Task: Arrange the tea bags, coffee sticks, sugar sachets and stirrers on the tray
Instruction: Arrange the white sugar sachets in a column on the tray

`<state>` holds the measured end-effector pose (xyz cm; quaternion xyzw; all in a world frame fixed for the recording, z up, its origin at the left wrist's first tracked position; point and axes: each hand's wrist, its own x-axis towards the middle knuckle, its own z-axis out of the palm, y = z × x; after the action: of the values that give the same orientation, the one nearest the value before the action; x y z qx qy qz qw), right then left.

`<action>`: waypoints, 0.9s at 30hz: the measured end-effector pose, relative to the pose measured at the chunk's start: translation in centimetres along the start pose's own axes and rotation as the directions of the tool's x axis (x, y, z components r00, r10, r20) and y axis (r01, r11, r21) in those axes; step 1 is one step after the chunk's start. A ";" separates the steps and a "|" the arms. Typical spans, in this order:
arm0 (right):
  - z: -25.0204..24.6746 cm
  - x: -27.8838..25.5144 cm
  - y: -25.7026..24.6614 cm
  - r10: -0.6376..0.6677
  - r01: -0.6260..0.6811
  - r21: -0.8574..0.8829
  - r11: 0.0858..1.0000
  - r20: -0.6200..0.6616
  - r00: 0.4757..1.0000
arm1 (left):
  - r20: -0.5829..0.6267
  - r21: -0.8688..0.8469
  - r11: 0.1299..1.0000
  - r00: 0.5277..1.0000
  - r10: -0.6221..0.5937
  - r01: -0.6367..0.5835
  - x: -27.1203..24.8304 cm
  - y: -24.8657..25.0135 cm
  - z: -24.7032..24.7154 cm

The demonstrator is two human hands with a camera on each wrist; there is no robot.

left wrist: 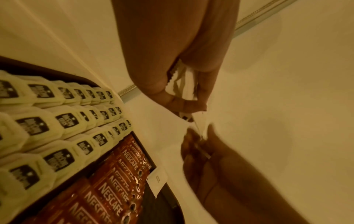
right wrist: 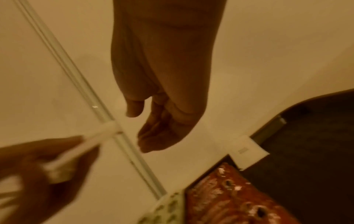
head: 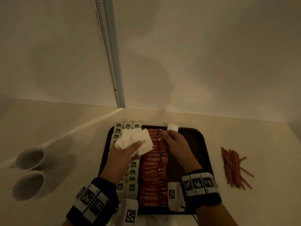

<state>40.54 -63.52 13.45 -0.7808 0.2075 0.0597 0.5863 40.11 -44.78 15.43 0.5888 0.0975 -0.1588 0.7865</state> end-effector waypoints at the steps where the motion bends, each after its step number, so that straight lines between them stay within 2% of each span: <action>1: -0.6 1.6 1.2 0.024 -0.036 -0.107 0.994 -0.110 0.994 | -0.011 -0.008 1.000 1.000 -0.005 0.005 0.0 0.0 -0.2; 2: -1.2 3.1 2.5 0.044 -0.082 -0.194 0.978 -0.193 0.980 | -0.019 -0.009 1.000 1.000 -0.009 0.009 0.0 -0.1 -0.4; 4: -2.1 5.7 4.8 0.088 -0.170 -0.285 0.943 -0.278 0.957 | -0.023 -0.008 1.000 1.000 -0.011 0.010 0.1 -0.1 -0.6; 8: -2.5 8.4 6.9 0.132 -0.239 -0.330 0.913 -0.315 0.940 | -0.028 -0.008 1.000 1.000 -0.009 0.008 0.2 0.0 -1.1; 16: -2.1 9.8 7.2 0.029 -0.171 -0.419 0.892 -0.324 0.946 | -0.071 0.005 1.000 0.997 0.010 -0.010 0.2 0.3 -1.6; 22: -2.4 9.7 7.2 -0.095 -0.082 -0.574 0.815 -0.272 0.958 | -0.053 0.031 0.999 0.999 0.012 -0.011 0.0 0.1 -1.6; 27: -2.8 9.6 6.9 -0.086 -0.075 -0.555 0.829 -0.258 0.962 | -0.038 0.029 1.000 0.999 0.009 -0.008 0.1 0.0 -1.5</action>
<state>46.13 -70.17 4.93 -0.9192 0.2572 0.0082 0.2979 40.30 -43.33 14.95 0.6036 0.1076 -0.1458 0.7764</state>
